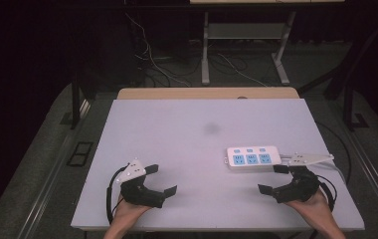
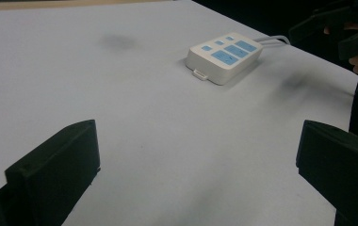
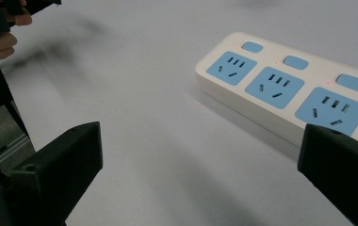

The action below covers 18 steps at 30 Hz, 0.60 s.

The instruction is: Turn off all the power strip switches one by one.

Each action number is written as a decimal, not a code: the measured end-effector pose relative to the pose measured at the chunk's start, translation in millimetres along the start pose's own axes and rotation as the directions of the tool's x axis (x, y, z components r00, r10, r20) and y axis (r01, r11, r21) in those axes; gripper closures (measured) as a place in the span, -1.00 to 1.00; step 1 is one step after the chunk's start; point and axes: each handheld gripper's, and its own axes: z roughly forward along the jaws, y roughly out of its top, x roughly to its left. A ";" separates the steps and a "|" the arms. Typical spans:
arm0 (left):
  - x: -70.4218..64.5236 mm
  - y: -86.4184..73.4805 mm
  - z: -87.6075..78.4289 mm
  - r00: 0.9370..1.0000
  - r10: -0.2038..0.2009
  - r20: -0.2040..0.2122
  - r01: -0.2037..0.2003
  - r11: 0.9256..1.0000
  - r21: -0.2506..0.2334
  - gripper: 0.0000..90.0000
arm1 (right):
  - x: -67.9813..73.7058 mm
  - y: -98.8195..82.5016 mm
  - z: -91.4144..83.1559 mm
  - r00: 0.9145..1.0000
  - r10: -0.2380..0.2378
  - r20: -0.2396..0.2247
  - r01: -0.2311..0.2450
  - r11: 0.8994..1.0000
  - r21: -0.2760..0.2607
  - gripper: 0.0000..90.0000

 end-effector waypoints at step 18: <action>0.5 -0.6 0.9 1.000 -0.005 -0.001 0.005 1.000 0.004 -1.00 | -6.3 21.3 -12.0 1.000 -0.021 0.008 0.021 0.999 0.042 -0.99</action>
